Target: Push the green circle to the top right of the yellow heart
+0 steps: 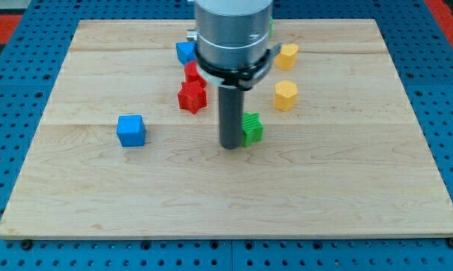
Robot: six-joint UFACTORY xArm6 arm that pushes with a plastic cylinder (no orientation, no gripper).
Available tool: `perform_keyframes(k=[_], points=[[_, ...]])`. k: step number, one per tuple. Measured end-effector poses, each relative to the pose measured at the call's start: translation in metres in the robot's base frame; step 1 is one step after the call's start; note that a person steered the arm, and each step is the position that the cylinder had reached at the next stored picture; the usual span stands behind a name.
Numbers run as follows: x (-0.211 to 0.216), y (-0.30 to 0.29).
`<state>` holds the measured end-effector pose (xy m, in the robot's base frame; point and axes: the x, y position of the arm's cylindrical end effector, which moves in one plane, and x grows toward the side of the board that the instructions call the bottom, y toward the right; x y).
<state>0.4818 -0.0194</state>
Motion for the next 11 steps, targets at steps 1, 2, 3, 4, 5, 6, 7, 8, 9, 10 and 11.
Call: perform_keyframes(k=[1, 2, 3, 4, 5, 6, 7, 8, 9, 10, 11], points=[[-0.012, -0.025], [-0.016, 0.016], [-0.015, 0.057], [-0.015, 0.065], [-0.046, 0.02], [-0.115, 0.079], [-0.179, 0.06], [-0.224, 0.052], [-0.241, 0.032], [-0.267, 0.02], [-0.287, 0.024]])
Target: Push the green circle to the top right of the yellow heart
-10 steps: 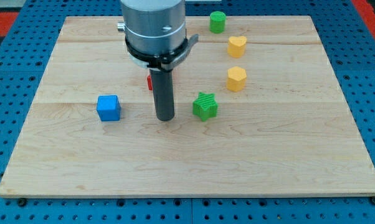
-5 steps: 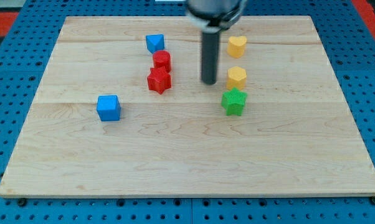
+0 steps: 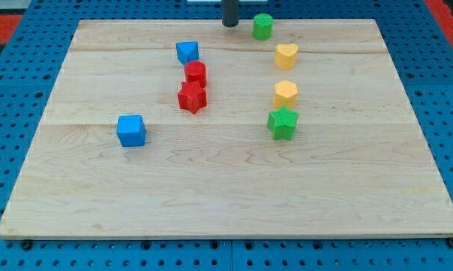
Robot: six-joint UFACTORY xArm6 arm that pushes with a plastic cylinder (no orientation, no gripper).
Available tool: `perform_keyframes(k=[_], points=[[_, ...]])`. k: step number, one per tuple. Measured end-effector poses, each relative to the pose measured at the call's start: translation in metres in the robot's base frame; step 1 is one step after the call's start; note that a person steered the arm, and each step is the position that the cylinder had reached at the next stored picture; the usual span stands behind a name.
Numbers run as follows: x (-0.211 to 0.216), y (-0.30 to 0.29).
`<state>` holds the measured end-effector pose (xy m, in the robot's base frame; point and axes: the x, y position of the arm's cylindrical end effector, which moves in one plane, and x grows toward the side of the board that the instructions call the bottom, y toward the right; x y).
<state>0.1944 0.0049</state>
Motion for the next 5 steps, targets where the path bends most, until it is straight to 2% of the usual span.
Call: perform_keyframes(k=[1, 5], points=[[-0.001, 0.048], [0.004, 0.096]])
